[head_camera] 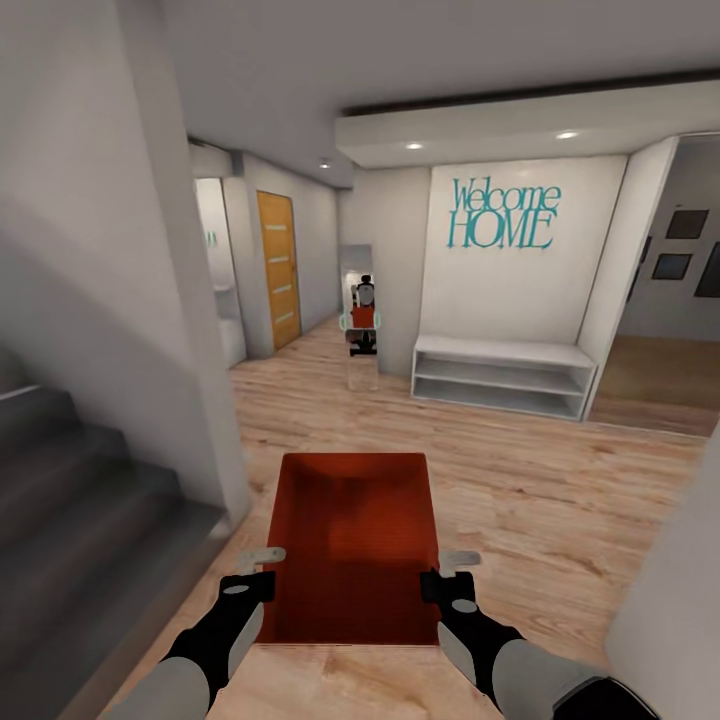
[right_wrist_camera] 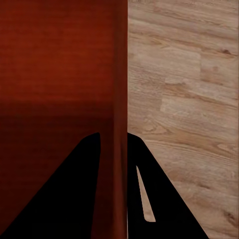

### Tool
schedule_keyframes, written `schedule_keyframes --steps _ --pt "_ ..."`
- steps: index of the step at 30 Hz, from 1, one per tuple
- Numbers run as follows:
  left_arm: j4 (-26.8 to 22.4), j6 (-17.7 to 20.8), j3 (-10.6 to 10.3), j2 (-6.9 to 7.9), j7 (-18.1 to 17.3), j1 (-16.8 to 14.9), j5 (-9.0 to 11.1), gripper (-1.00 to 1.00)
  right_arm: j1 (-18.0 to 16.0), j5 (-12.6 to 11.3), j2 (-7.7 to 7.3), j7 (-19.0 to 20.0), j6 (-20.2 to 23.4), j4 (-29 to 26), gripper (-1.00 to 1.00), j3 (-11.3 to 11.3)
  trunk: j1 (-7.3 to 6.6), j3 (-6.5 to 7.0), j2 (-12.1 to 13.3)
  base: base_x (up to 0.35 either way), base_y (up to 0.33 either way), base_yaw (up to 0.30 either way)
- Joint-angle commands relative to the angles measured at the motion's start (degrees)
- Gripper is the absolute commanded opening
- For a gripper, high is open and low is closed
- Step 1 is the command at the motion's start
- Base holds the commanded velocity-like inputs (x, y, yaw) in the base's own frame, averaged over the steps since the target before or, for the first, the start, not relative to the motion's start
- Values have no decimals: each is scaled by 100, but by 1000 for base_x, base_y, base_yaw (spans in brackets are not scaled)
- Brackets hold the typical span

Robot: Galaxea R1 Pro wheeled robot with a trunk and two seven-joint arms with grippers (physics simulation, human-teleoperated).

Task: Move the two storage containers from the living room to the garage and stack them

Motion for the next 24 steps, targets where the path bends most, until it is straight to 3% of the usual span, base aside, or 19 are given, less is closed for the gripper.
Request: schedule_keyframes --steps 1,9,16,24 --pt "-11 38 50 -4 9 -2 -57 -100 -9 -43 0 -16 -35 1 -100 -96 6 -10 -10 322 0 0" --pt "-12 38 52 -4 8 -2 -57 -100 -8 -37 8 -16 -35 1 -100 -96 6 -10 -10 322 0 -1" --pt "-12 38 52 -4 8 -2 -57 -100 -10 -37 9 -16 -47 0 -100 -96 6 -10 -10 322 0 -162" --pt "-14 38 54 -4 8 -2 -57 -100 -9 -39 1 -16 -24 1 -100 -96 6 -10 -10 322 0 -18"
